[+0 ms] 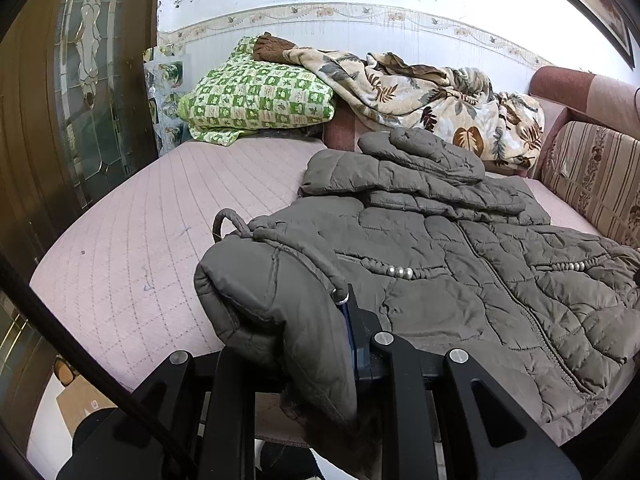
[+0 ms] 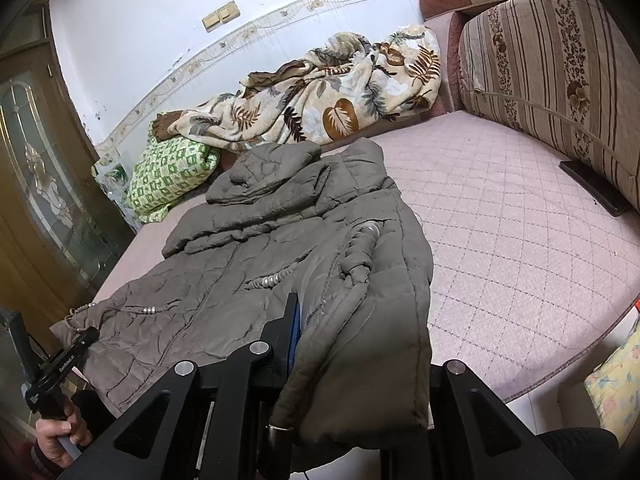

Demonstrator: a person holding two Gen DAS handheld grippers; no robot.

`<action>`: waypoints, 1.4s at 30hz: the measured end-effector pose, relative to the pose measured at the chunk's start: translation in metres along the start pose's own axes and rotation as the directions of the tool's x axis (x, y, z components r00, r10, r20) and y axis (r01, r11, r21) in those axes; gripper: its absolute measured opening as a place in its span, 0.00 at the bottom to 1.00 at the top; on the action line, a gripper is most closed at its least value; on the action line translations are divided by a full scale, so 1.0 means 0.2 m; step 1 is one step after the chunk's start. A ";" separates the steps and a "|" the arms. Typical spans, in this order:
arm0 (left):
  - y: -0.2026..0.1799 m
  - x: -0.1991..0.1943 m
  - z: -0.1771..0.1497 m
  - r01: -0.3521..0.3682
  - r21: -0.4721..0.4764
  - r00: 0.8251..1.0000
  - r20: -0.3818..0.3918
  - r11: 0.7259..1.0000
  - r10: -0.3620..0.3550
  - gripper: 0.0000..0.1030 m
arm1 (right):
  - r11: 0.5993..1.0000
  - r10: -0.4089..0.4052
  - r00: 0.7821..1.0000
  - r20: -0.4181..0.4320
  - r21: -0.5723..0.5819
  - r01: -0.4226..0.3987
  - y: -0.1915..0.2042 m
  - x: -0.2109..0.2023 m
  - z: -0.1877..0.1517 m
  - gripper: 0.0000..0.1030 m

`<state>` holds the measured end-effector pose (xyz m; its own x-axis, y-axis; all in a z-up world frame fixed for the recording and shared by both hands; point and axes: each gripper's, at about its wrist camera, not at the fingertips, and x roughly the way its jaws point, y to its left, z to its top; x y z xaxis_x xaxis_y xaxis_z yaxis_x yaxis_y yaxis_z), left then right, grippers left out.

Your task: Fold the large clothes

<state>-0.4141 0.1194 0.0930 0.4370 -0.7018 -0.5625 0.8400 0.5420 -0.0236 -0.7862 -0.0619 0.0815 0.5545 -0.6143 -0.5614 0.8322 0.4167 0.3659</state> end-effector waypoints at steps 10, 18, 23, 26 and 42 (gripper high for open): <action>0.03 -0.03 0.08 0.004 -0.007 1.000 0.029 1.000 -0.004 0.19 | 1.000 0.030 0.999 0.030 -0.006 -0.030 0.02 -0.04 0.07 0.18; 0.02 -0.04 0.23 0.009 -0.008 0.996 0.086 1.000 -0.009 0.19 | 0.998 0.052 0.996 0.071 -0.026 -0.050 0.05 -0.06 0.18 0.18; 0.00 -0.03 0.32 0.014 -0.006 0.994 0.110 1.000 -0.014 0.20 | 0.997 0.068 0.993 0.098 -0.040 -0.065 0.08 -0.06 0.27 0.18; 0.00 -0.01 0.40 0.019 -0.011 0.993 0.120 1.000 -0.017 0.20 | 0.996 0.079 0.990 0.117 -0.053 -0.073 0.10 -0.05 0.34 0.18; -0.10 0.31 1.00 0.055 -0.030 0.985 0.167 0.998 -0.049 0.21 | 0.992 0.126 0.974 0.186 -0.012 -0.126 0.13 0.20 0.85 0.18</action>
<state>-0.3401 -0.0279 0.2228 0.4431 -0.7947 -0.4149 0.8526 0.5166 -0.0790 -0.7400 -0.1897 0.1955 0.6472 -0.6704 -0.3630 0.7553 0.4992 0.4246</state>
